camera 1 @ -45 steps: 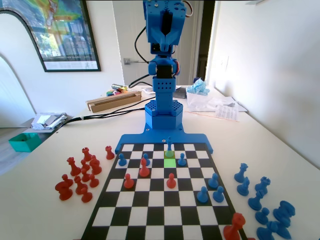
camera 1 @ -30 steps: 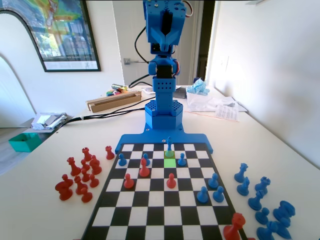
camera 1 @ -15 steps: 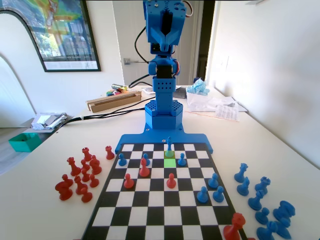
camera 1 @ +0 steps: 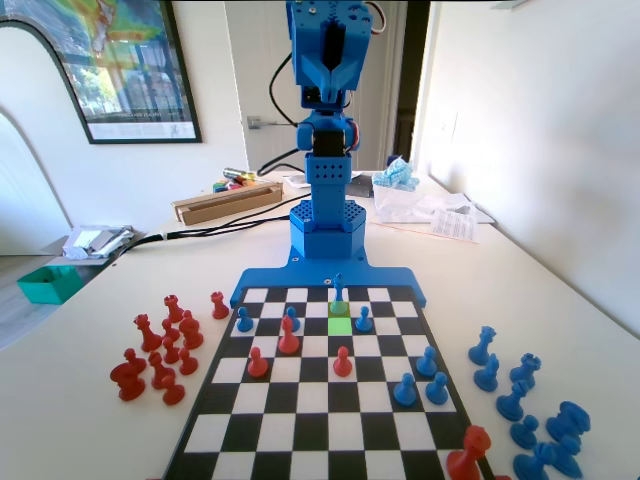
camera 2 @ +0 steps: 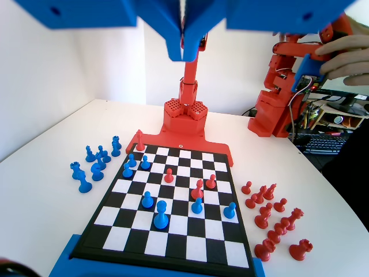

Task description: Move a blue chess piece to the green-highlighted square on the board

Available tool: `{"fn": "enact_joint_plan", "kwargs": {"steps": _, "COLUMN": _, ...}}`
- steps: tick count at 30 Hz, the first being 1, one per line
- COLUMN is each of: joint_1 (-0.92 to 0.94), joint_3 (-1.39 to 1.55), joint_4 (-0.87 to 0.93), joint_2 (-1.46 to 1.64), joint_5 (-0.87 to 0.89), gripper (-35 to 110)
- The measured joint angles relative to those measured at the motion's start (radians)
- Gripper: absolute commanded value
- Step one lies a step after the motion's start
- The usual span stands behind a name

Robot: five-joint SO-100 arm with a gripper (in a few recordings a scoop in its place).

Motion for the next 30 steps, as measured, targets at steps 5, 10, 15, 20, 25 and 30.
{"fn": "enact_joint_plan", "kwargs": {"steps": 5, "joint_1": 0.0, "joint_3": 0.0, "joint_4": 0.0, "joint_2": 0.0, "joint_5": 0.0, "gripper": 2}}
{"fn": "enact_joint_plan", "kwargs": {"steps": 10, "joint_1": 0.009, "joint_3": 0.0, "joint_4": 0.0, "joint_2": 0.0, "joint_5": 0.0, "gripper": 1}}
{"fn": "enact_joint_plan", "kwargs": {"steps": 15, "joint_1": 0.0, "joint_3": 0.0, "joint_4": 0.0, "joint_2": 0.0, "joint_5": -0.011, "gripper": 1}}
{"fn": "enact_joint_plan", "kwargs": {"steps": 20, "joint_1": -0.037, "joint_3": -0.029, "joint_4": 0.046, "joint_2": -0.046, "joint_5": -0.117, "gripper": 1}}
{"fn": "enact_joint_plan", "kwargs": {"steps": 25, "joint_1": -0.067, "joint_3": -0.15, "joint_4": 0.11, "joint_2": -0.153, "joint_5": -0.19, "gripper": 1}}
{"fn": "enact_joint_plan", "kwargs": {"steps": 30, "joint_1": -0.077, "joint_3": -0.259, "joint_4": 0.124, "joint_2": -0.301, "joint_5": -0.331, "gripper": 1}}
